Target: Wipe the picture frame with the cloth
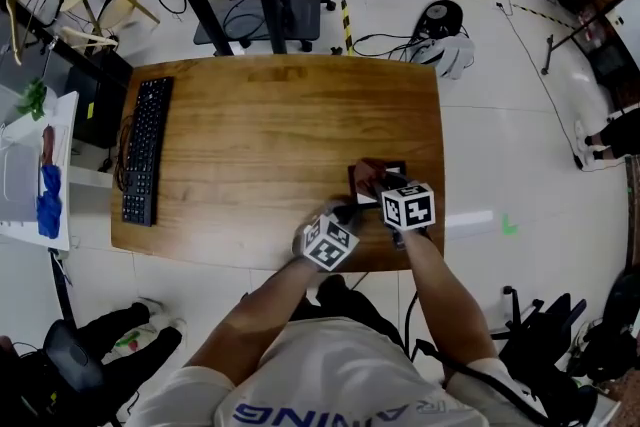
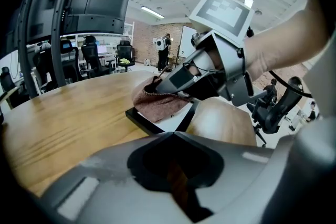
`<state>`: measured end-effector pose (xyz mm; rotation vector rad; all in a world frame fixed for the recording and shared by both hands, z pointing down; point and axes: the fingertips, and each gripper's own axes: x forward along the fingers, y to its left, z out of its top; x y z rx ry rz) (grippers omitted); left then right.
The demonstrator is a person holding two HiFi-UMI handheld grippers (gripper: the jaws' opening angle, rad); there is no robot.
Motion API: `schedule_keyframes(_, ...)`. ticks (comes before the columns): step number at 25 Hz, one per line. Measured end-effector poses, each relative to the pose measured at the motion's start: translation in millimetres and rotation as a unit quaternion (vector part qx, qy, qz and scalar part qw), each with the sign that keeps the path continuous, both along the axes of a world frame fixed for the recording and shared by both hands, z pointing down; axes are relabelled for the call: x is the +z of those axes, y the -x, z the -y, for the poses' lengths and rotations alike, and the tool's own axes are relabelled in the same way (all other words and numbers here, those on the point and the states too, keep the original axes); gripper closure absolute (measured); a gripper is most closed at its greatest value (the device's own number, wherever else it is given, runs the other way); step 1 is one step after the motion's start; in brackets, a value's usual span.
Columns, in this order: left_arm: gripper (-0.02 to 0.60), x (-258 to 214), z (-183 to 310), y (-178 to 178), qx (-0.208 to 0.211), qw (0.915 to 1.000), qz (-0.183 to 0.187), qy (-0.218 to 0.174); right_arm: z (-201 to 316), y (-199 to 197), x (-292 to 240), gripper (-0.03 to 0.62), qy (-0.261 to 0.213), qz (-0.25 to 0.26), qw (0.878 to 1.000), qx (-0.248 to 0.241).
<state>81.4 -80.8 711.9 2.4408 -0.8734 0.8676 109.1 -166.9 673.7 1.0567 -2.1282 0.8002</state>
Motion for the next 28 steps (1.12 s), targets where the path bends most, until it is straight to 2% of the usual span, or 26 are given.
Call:
schedule_keyframes(7, 0.575, -1.8, 0.5, 0.4, -0.003, 1.0000, -0.002, 0.001, 5.9, -25.8, 0.0, 0.511, -0.001, 0.000, 1.000, 0.023)
schedule_keyframes(18, 0.575, 0.0, -0.2, 0.9, -0.004, 1.0000, -0.001, 0.002, 15.4, -87.8, -0.6, 0.510, -0.007, -0.017, 0.997, 0.070)
schedule_keyframes(28, 0.575, -1.5, 1.4, 0.1, -0.007, 1.0000, -0.004, 0.001, 13.2, -82.9, -12.4, 0.510, -0.019, -0.007, 0.997, 0.069)
